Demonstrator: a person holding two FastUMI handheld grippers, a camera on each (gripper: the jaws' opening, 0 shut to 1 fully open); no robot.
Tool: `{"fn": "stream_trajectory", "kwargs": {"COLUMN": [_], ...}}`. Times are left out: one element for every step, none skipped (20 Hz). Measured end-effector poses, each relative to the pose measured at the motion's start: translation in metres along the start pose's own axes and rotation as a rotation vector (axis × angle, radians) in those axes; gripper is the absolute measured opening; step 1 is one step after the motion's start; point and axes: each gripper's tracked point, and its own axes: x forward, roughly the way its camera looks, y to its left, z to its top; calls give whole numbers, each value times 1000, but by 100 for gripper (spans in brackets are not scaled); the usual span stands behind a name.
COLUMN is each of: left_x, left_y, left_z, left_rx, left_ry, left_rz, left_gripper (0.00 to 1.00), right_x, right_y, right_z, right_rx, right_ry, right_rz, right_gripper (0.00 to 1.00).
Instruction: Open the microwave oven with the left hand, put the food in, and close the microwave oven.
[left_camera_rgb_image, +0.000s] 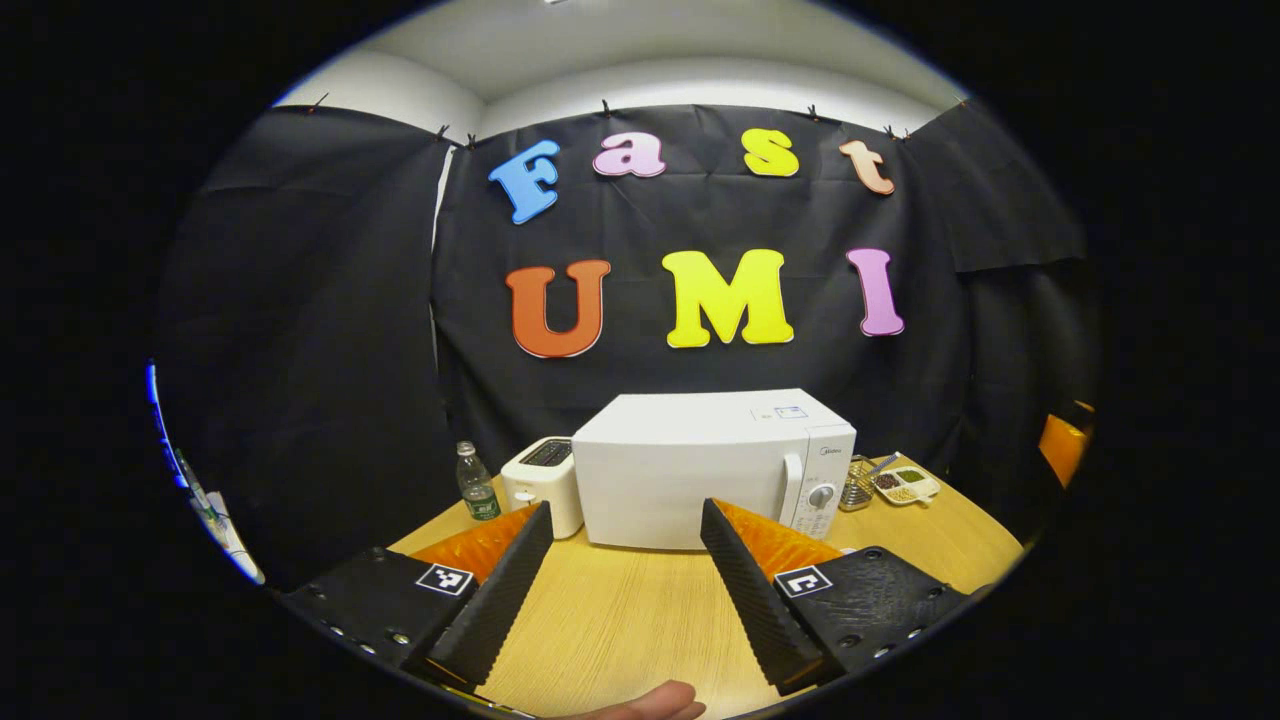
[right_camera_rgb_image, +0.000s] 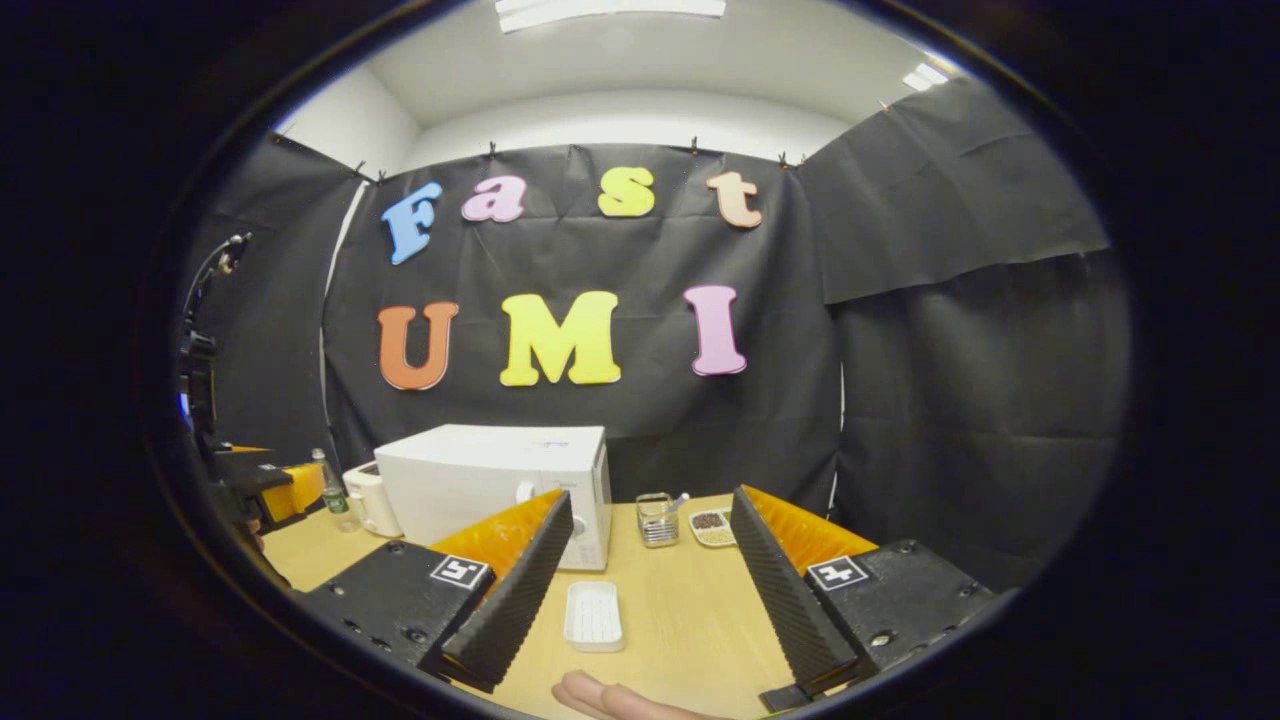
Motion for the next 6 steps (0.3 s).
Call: {"fn": "stream_trajectory", "kwargs": {"left_x": [-13, -26, -41, -54, -67, -78], "left_y": [-6, -9, -11, -11, -12, -12], "left_z": [8, 15, 21, 27, 32, 36], "left_rx": [2, 2, 5, 13, 24, 30], "left_ry": [-22, -45, -65, -87, -107, -128], "left_rz": [-26, -46, -56, -61, -65, -64], "left_gripper": [93, 93, 82, 94, 95, 96], "right_x": [-7, -13, -19, -26, -33, -39], "right_y": [1, 4, 8, 11, 12, 13], "right_z": [4, 8, 14, 18, 23, 29], "right_rx": [7, 13, 12, 5, 0, -4], "right_ry": [-6, -16, -25, -36, -51, -68], "right_rz": [4, 11, 22, 30, 34, 37], "right_gripper": [100, 100, 100, 95, 95, 95]}}
